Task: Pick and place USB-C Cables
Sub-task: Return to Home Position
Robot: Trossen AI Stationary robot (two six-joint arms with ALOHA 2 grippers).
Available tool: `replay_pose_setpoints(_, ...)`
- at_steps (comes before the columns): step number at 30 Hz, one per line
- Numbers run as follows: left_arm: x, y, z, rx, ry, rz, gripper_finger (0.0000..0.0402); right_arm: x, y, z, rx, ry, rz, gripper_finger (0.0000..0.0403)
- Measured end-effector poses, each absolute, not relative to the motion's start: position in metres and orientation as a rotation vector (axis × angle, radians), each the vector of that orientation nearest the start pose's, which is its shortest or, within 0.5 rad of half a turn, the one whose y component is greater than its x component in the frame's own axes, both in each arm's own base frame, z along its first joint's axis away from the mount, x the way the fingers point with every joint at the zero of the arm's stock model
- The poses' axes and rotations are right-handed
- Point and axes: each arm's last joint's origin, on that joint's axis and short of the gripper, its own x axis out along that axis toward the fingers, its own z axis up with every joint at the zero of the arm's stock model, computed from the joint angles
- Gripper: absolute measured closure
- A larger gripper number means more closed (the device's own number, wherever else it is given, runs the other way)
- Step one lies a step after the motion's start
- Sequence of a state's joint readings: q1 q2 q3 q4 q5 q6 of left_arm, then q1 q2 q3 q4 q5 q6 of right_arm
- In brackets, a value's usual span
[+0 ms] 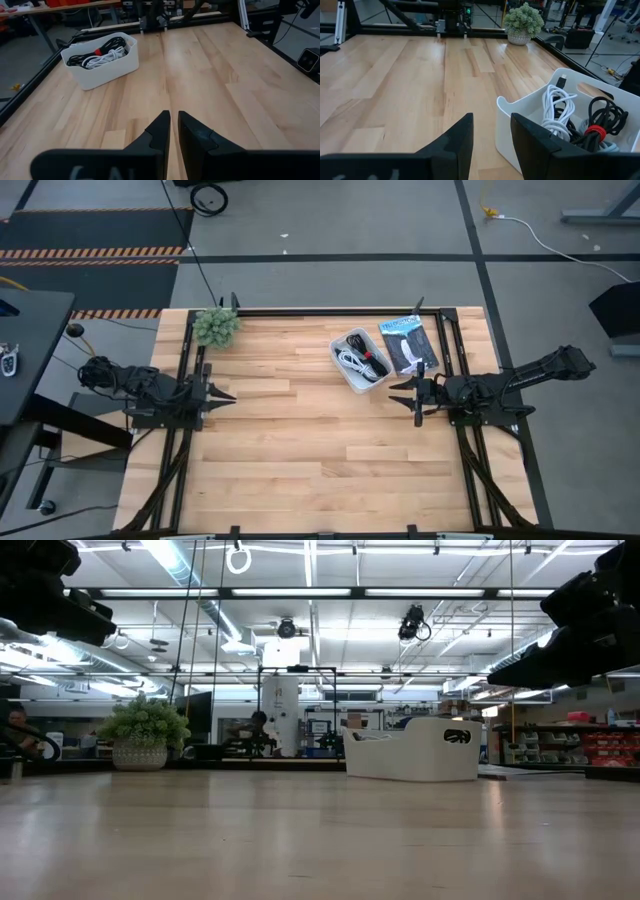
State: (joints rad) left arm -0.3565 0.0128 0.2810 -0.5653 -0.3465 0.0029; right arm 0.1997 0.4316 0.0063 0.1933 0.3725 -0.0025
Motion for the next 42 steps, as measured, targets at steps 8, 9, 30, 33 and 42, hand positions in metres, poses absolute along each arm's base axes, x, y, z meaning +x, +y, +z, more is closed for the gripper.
replay_pose_setpoints(8,0.065,-0.015,0.202,0.106,0.27,-0.023,0.0358,0.12,0.014,0.146,-0.068,0.223,-0.172,0.0265)
replay_pose_setpoints(9,0.065,-0.014,0.202,0.105,0.268,-0.022,0.0358,0.12,0.014,0.146,-0.068,0.223,-0.172,0.0265)
replay_pose_setpoints(30,0.088,-0.024,0.177,0.031,0.055,-0.032,0.0358,0.12,0.014,0.147,-0.063,0.208,-0.172,0.0265)
replay_pose_setpoints(33,0.088,-0.023,0.177,0.031,0.055,-0.032,0.0358,0.12,0.014,0.147,-0.064,0.208,-0.172,0.0265)
replay_pose_setpoints(42,0.088,-0.023,0.177,0.031,0.054,-0.032,0.0358,0.12,0.014,0.147,-0.063,0.208,-0.172,0.0265)
